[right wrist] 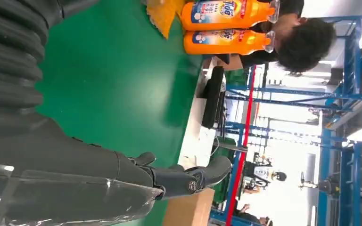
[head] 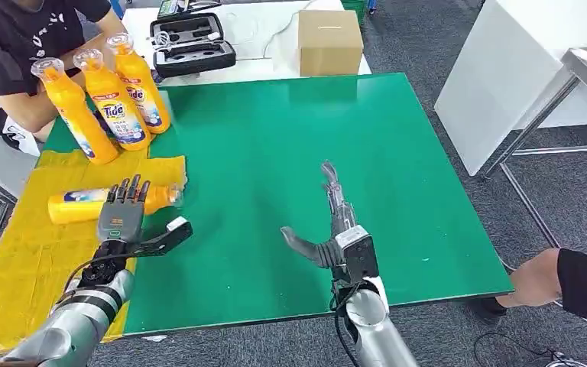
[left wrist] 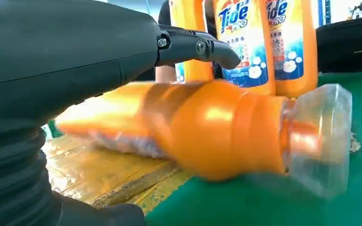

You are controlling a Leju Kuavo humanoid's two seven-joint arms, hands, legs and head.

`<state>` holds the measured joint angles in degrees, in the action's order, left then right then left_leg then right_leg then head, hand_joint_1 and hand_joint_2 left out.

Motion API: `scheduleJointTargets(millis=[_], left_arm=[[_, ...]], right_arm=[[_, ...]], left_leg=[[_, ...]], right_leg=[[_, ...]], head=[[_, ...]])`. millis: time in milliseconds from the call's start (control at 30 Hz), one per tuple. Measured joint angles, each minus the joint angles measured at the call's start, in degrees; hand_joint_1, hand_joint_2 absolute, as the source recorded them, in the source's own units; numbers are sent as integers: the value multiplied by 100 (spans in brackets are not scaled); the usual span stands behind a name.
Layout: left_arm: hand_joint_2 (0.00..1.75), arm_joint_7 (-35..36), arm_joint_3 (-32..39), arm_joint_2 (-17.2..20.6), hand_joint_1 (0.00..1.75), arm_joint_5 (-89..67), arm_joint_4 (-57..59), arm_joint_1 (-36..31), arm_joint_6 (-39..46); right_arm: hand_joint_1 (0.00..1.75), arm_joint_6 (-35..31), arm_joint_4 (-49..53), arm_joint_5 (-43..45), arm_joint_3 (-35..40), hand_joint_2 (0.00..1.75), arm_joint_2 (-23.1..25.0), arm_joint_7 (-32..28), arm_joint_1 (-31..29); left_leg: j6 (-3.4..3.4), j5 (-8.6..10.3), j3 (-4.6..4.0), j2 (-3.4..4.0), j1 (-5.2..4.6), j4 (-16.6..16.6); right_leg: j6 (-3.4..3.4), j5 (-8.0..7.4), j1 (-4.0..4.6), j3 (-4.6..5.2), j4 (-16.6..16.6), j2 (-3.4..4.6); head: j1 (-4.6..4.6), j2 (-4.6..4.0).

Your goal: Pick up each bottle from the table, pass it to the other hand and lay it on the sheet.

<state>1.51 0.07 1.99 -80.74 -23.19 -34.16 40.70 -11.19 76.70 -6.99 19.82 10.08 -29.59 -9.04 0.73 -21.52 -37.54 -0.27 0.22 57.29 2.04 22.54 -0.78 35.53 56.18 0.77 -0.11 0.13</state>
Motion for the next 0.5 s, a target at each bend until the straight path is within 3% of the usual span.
scheduleJointTargets(millis=[367,433,500], left_arm=[[175,-632,437,-100,0,477,-29,12,0],[175,-1140,580,-155,0,837,-81,29,-4],[175,-2102,840,-256,0,1615,-81,67,-105]], right_arm=[[0,-37,-28,0,0,175,-2,13,0],[0,-52,-37,0,0,175,-2,13,1],[0,-87,-37,0,-4,175,-7,13,10]], left_leg=[[-1,1,1,0,0,0],[-1,0,0,0,0,0],[-1,0,-2,1,0,2]], right_leg=[[0,0,0,0,0,0],[0,0,0,1,-1,0],[1,0,-1,8,-2,0]], head=[[0,0],[0,0],[0,0]])
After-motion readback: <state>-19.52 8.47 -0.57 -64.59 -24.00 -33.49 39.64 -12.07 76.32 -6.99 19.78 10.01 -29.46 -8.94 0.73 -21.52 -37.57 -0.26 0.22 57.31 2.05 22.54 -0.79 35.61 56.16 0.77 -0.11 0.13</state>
